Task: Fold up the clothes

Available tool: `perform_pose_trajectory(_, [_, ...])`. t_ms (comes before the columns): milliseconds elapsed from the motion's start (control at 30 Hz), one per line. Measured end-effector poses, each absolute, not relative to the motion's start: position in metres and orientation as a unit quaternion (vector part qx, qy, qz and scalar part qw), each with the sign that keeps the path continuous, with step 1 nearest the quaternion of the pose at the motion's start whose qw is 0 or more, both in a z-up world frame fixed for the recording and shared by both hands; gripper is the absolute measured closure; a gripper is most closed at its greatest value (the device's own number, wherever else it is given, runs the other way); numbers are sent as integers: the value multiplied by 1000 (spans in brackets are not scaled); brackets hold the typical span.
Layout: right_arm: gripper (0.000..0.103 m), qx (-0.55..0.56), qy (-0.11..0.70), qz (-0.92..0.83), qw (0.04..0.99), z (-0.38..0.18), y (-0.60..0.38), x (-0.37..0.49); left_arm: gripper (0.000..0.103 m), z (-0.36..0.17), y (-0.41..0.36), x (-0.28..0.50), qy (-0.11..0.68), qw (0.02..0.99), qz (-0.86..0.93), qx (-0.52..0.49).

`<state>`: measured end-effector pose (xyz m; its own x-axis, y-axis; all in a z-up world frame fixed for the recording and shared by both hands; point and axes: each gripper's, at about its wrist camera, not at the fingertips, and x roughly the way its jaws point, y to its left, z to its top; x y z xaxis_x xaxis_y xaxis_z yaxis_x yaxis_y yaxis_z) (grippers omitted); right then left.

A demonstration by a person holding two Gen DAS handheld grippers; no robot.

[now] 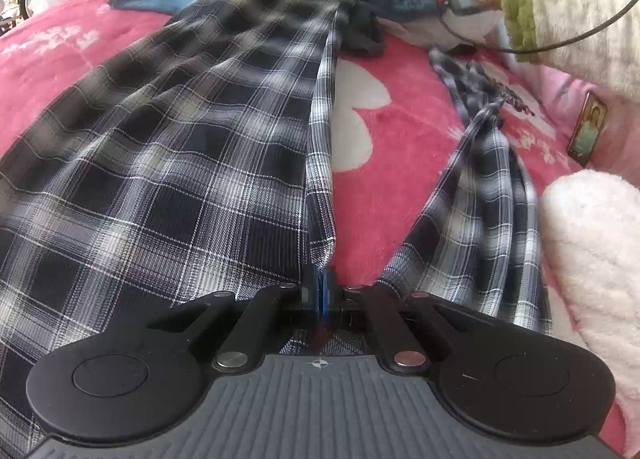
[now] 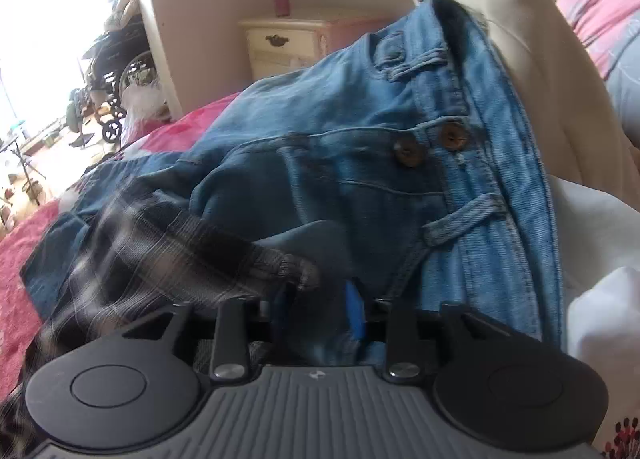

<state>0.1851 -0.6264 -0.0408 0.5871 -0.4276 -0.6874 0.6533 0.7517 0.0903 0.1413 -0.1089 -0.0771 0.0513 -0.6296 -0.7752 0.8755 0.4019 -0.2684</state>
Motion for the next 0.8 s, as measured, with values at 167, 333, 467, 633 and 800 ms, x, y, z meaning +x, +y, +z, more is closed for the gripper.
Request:
perform_pose_trajectory(167, [68,76,251,-240,935,-11,-578,158,103,-77,-111,138,432,713,-530,154])
perform_pose_trajectory(333, [72,-42,309,-31,950,-30,-511,157,102,-78,-115,139,434,714,-526,158])
perform_pose_trajectory(467, [72,-94,396,-35,913,-85,-502,177,93,-73,-118,138,438,719,-516,157])
perform_pose_trajectory(633, [78,-30,377,-98,921,-85,-536,167,77,-56,-103,140,433,733,-518,80])
perform_pose_trajectory(800, [77,-4,314,-76,946,-50,-537,167,72,-52,-98,150,432,748,-502,22])
